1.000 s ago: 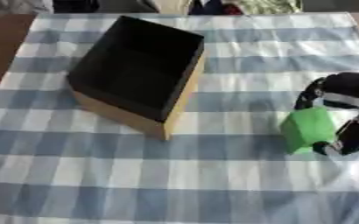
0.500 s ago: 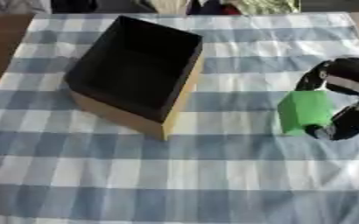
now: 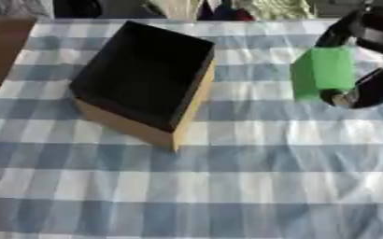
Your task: Pick up objects on the table and place them in the box.
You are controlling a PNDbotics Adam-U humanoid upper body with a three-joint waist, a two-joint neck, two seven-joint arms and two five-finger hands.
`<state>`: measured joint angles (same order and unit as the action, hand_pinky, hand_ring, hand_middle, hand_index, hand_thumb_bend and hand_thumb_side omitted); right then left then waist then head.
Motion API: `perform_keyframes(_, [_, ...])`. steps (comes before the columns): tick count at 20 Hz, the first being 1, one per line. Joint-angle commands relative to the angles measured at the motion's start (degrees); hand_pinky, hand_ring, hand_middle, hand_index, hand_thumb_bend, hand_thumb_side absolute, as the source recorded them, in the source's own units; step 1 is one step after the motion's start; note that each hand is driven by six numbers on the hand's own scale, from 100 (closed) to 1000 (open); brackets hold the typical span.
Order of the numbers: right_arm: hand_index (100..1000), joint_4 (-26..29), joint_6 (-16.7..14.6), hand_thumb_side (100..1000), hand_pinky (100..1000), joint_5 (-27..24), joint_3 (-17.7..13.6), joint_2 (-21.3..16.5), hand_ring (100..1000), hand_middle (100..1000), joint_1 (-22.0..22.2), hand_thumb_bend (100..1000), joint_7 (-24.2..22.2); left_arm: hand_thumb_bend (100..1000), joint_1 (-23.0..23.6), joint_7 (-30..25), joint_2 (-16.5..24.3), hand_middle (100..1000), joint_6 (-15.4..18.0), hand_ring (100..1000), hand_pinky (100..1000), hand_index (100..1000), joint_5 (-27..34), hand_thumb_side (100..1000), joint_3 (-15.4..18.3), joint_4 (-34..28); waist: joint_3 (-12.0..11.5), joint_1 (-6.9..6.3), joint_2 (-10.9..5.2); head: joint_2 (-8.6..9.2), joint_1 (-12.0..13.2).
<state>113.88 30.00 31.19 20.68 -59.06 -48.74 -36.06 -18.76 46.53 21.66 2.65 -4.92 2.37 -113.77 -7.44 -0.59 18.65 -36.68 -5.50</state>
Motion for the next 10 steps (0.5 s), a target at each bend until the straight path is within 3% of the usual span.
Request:
perform_keyframes(1, [472,0.71,1.88,100,854,2.60,0.78,2.71,779,403,-5.41,100,-4.02,170,-0.47,-0.26,1.49,568,0.13,685,629,720,-0.23,377,0.31,-0.82,0.06,0.07,-1.54,-0.31,-0.39])
perform_keyframes(5, [483,-2.84,4.28,100,844,6.74,2.83,10.46,769,408,-13.75,100,-7.86,173,-0.50,-0.42,1.53,569,0.13,685,629,720,-0.14,377,0.16,-0.82,-0.25,0.05,-2.07,-0.47,-1.45])
perform_keyframes(10, [491,-13.91,3.68,100,838,10.02,4.76,21.25,763,409,-20.82,100,-6.51,175,-0.76,-0.77,1.27,569,0.24,685,629,721,0.13,377,-0.15,-0.82,-1.06,-0.08,-2.33,-0.56,-3.04])
